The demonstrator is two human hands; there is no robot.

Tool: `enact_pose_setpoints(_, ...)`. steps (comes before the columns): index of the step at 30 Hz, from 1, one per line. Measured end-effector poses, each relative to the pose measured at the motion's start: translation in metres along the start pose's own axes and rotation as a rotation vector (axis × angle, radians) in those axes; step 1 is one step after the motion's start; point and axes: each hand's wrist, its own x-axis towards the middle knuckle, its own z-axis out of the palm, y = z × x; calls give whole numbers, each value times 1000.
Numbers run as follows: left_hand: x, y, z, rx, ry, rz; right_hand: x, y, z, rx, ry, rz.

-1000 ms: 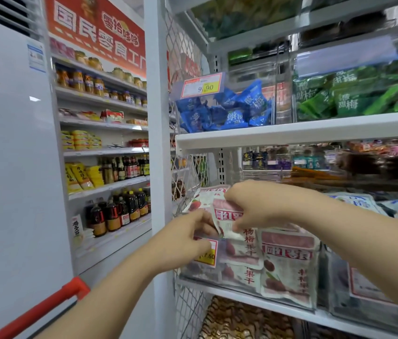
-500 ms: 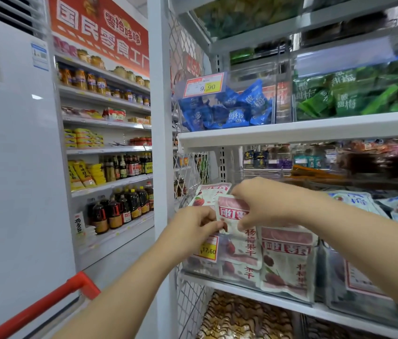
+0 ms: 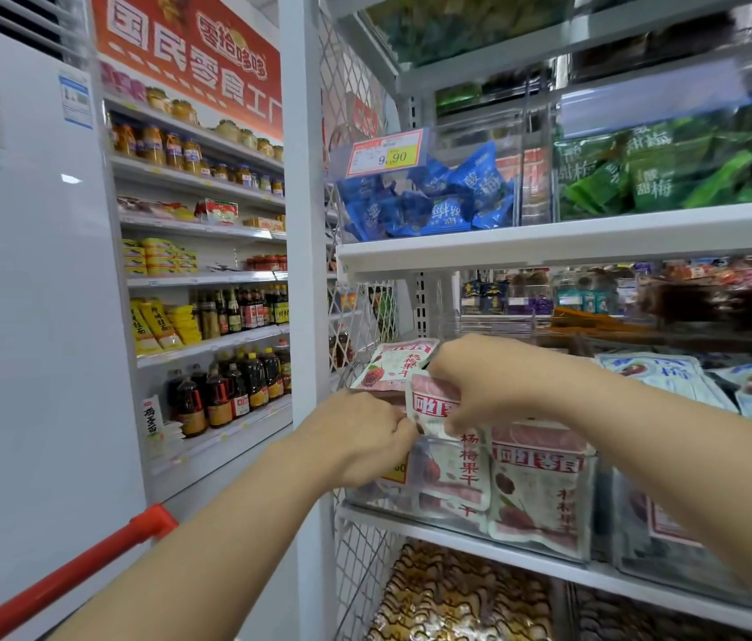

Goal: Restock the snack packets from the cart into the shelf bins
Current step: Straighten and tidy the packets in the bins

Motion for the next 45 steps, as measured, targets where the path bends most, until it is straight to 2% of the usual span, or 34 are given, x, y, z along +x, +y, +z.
enact_pose_setpoints(7,1,2,-5,1,-79,-20,-2,3,0,87,-26,0)
enact_pose_setpoints(15,1,-3,-2,-200,-73,-111,16,-13,0,-50,-212,-43)
enact_pose_setpoints(19,-1,-6,-2,-412,-42,-120,16,-10,0,-57,-239,-47)
enact_pose_setpoints(21,-3,-7,1,-481,16,-98,10,-4,0,-1,-191,-48)
enact_pose_setpoints(23,-2,-10,5,-600,72,-100,0,2,-2,63,-69,-46)
enact_pose_setpoints(25,0,-10,8,-710,109,-123,-6,3,-4,45,71,-43)
enact_pose_setpoints(27,4,-8,10,-748,127,-147,-6,2,-2,-12,119,-46)
enact_pose_setpoints(33,11,-7,6,-692,56,-177,-5,2,7,-24,15,-32)
enact_pose_setpoints(39,11,-6,-8,-526,-108,-189,-4,4,3,-30,63,-22)
enact_pose_setpoints(42,8,-4,-6,-493,-58,-177,-6,1,4,11,81,3)
enact_pose_setpoints(45,1,-1,9,-483,137,-159,-6,0,7,-25,100,-26)
